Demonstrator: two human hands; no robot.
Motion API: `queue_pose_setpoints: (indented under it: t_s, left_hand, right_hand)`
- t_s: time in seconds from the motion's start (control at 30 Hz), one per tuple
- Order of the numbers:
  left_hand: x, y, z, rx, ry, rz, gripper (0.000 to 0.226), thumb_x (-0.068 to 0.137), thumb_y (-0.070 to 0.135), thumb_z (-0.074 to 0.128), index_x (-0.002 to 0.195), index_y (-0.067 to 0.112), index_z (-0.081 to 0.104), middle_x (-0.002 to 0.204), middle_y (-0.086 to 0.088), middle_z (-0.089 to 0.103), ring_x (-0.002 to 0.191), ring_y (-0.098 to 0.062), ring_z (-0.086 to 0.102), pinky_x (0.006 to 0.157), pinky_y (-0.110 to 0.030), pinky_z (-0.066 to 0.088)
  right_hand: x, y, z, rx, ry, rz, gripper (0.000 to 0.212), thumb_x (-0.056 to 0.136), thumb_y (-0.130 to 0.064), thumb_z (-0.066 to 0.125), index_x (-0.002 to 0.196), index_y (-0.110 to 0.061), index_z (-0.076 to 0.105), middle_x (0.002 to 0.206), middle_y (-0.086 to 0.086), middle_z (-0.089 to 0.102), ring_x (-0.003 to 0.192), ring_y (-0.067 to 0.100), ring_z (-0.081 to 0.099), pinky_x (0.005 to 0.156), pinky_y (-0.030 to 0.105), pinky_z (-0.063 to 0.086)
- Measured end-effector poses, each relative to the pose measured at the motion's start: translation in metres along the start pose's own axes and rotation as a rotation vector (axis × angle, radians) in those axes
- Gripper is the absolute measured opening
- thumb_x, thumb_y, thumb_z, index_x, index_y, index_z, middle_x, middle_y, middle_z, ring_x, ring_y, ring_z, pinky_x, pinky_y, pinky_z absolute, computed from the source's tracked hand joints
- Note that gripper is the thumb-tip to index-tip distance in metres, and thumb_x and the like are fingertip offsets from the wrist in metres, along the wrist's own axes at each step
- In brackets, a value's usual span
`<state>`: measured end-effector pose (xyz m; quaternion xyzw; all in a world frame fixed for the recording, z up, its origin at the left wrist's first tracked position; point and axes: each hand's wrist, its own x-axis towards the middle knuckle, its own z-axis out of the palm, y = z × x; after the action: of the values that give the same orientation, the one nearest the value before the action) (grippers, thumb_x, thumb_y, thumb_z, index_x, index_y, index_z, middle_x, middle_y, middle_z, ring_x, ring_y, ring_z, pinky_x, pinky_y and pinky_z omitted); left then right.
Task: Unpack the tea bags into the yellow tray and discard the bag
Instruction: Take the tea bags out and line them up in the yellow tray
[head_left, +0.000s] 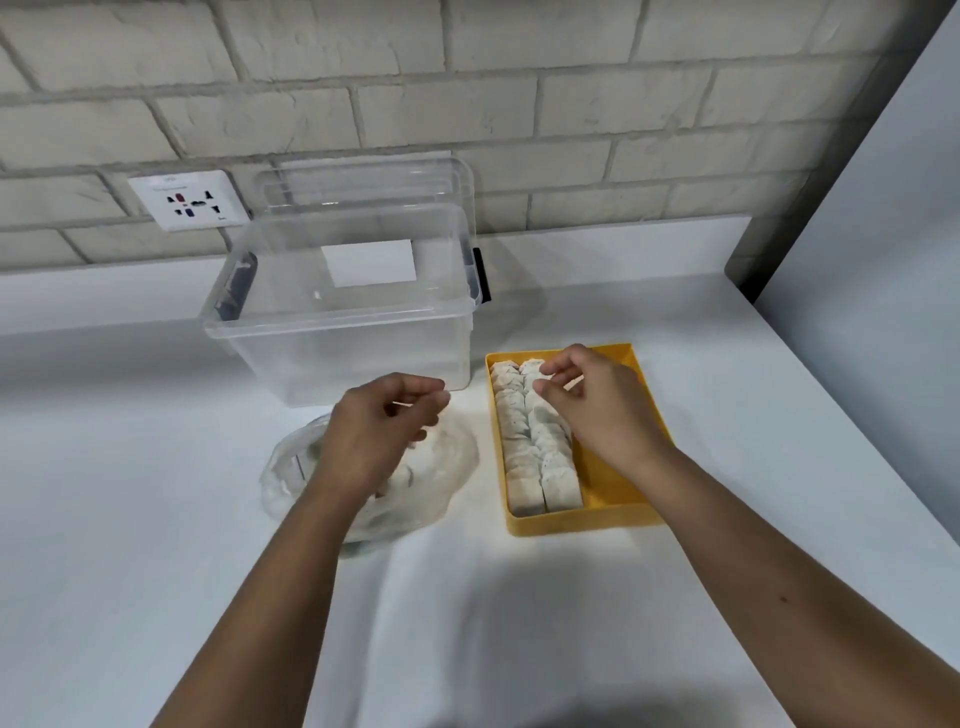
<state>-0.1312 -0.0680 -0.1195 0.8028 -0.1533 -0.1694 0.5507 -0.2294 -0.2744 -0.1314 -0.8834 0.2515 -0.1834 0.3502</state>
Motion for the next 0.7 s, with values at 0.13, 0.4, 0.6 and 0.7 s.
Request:
queue_pose_setpoints:
  t_s: [0.13, 0.4, 0.6, 0.7]
  left_hand:
    - [-0.005, -0.008, -0.054, 0.038, 0.169, 0.004, 0.004, 0.085, 0.030, 0.076, 0.089, 0.029, 0.077, 0.082, 0.007, 0.076, 0.080, -0.016, 0.073, 0.075, -0.031, 0.056]
    - [-0.020, -0.057, -0.063, 0.413, 0.101, 0.025, 0.016, 0.087, 0.015, 0.070, 0.086, 0.031, 0.072, 0.081, 0.020, 0.071, 0.076, 0.004, 0.066, 0.072, -0.009, 0.047]
    - [-0.023, -0.074, -0.058, 0.777, -0.015, -0.046, 0.044, 0.083, 0.025, 0.069, 0.125, 0.035, 0.061, 0.129, 0.015, 0.058, 0.110, -0.012, 0.060, 0.081, -0.027, 0.048]
    - [-0.028, -0.082, -0.056, 0.838, -0.046, -0.006, 0.065, 0.079, 0.035, 0.074, 0.138, 0.032, 0.049, 0.141, 0.011, 0.048, 0.125, -0.013, 0.051, 0.091, -0.032, 0.050]
  right_hand:
    - [-0.021, -0.035, 0.013, 0.128, -0.115, -0.078, 0.006, 0.087, -0.027, 0.070, 0.092, -0.024, 0.070, 0.086, -0.013, 0.067, 0.061, 0.001, 0.055, 0.067, 0.023, 0.049]
    - [-0.036, -0.068, 0.082, 0.158, -0.420, -0.221, 0.011, 0.088, -0.014, 0.067, 0.097, -0.016, 0.073, 0.094, -0.003, 0.071, 0.078, 0.008, 0.063, 0.076, 0.020, 0.050]
    - [-0.022, -0.058, 0.132, -0.179, -0.519, -0.154, 0.025, 0.088, -0.019, 0.066, 0.113, -0.014, 0.065, 0.111, 0.006, 0.065, 0.105, 0.023, 0.060, 0.086, 0.028, 0.046]
    - [-0.021, -0.059, 0.141, -0.321, -0.540, -0.136, 0.044, 0.082, -0.036, 0.073, 0.117, -0.014, 0.059, 0.116, 0.004, 0.061, 0.108, 0.024, 0.059, 0.079, 0.028, 0.043]
